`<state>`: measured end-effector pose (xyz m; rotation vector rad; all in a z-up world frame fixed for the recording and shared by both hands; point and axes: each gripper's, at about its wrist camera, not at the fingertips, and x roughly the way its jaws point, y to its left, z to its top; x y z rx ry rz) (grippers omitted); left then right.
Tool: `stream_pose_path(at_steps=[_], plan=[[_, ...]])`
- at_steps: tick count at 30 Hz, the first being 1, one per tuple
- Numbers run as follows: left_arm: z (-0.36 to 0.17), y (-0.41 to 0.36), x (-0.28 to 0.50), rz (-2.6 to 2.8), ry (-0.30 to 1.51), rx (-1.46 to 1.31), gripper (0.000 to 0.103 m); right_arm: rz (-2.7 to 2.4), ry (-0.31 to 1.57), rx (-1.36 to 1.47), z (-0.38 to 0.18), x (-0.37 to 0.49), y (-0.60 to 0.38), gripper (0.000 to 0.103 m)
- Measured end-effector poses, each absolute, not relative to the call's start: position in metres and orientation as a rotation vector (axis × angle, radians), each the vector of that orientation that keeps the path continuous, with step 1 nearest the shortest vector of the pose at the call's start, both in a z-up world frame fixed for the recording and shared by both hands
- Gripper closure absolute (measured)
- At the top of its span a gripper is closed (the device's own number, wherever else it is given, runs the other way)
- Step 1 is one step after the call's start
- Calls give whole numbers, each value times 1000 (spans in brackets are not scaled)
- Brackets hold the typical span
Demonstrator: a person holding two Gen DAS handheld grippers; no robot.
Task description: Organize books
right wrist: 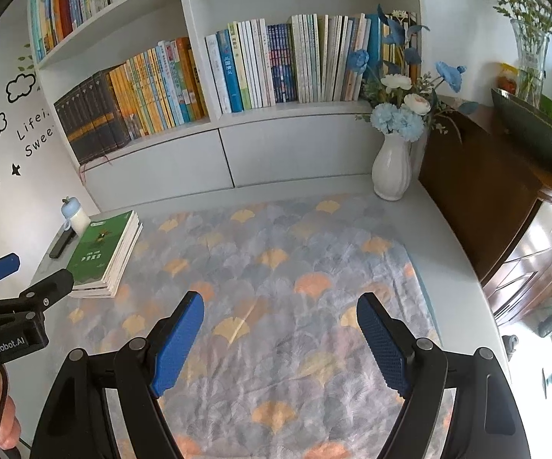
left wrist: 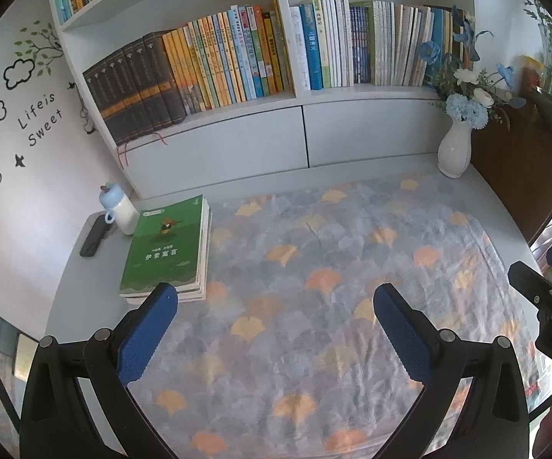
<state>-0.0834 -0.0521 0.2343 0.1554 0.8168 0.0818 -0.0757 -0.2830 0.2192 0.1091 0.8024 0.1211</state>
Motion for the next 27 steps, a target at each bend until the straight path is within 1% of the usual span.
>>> stream_pose_path(at_steps=[11, 19, 27], plan=[[238, -46, -81, 95, 829, 153, 1, 148, 822, 143, 211, -70, -288, 23], [228, -46, -83, 100, 848, 158, 1, 150, 824, 139, 211, -73, -287, 23], [225, -28, -91, 136, 863, 117, 1, 182, 834, 112, 210, -76, -274, 23]])
